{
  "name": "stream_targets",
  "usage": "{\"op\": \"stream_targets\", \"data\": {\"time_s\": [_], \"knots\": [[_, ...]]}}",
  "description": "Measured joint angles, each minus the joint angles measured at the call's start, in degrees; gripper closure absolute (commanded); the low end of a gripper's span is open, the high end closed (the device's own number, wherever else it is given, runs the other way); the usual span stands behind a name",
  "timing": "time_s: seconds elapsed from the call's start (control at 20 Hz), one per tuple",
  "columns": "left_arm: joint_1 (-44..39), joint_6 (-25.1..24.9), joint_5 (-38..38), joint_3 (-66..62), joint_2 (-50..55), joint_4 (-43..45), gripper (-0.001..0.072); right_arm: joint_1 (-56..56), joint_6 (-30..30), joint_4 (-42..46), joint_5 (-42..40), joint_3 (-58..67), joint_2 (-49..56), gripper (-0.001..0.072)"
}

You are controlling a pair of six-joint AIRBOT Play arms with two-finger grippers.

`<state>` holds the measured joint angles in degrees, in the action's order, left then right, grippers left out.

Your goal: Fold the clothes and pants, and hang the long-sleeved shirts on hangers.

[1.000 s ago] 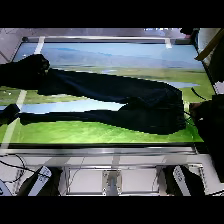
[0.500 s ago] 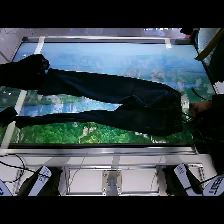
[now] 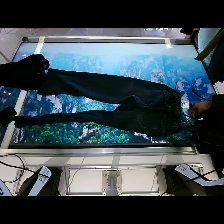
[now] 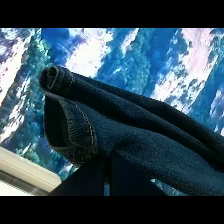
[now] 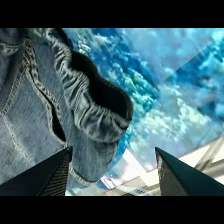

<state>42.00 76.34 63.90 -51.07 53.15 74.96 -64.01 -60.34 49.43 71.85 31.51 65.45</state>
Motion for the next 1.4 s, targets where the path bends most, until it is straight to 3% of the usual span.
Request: {"op": "stream_targets", "data": {"time_s": [0.15,0.55,0.6,0.65,0.7,0.8,1.0,1.25,1.4], "knots": [[0.0,0.2,0.0,0.0,0.0,0.0,0.0688,0.0,2.0,-2.0,-2.4,-2.6,1.1,0.0175],[0.0,0.4,-0.6,0.0,0.0,0.0,0.0687,8.0,5.4,-7.3,-9.6,-5.5,1.7,0.0177],[0.0,0.4,-0.7,0.0,0.0,0.0,0.0687,9.3,5.5,-7.7,-10.3,-5.5,1.7,0.0245],[0.0,0.4,-0.9,0.0,0.0,0.0,0.0688,10.5,5.6,-7.8,-11.2,-5.6,1.7,0.0367],[0.0,0.4,-0.9,0.0,0.0,0.0,0.0688,11.6,5.7,-8.0,-12.0,-5.7,1.7,0.0415],[0.0,0.4,-1.1,0.0,0.0,0.0,0.0688,13.1,5.7,-9.1,-13.4,-5.7,1.7,0.0655],[0.0,0.4,-1.2,-0.2,0.0,1.0,0.0687,13.3,5.8,-10.6,-13.6,-4.5,1.1,0.0659],[0.1,0.4,-2.9,-1.8,-1.4,6.7,0.0688,6.9,2.6,-9.2,-5.1,3.6,-5.3,0.066],[0.2,0.3,-8.0,-2.8,-2.9,3.5,0.0688,1.8,0.4,-5.6,1.0,11.2,-10.7,0.066]]}}
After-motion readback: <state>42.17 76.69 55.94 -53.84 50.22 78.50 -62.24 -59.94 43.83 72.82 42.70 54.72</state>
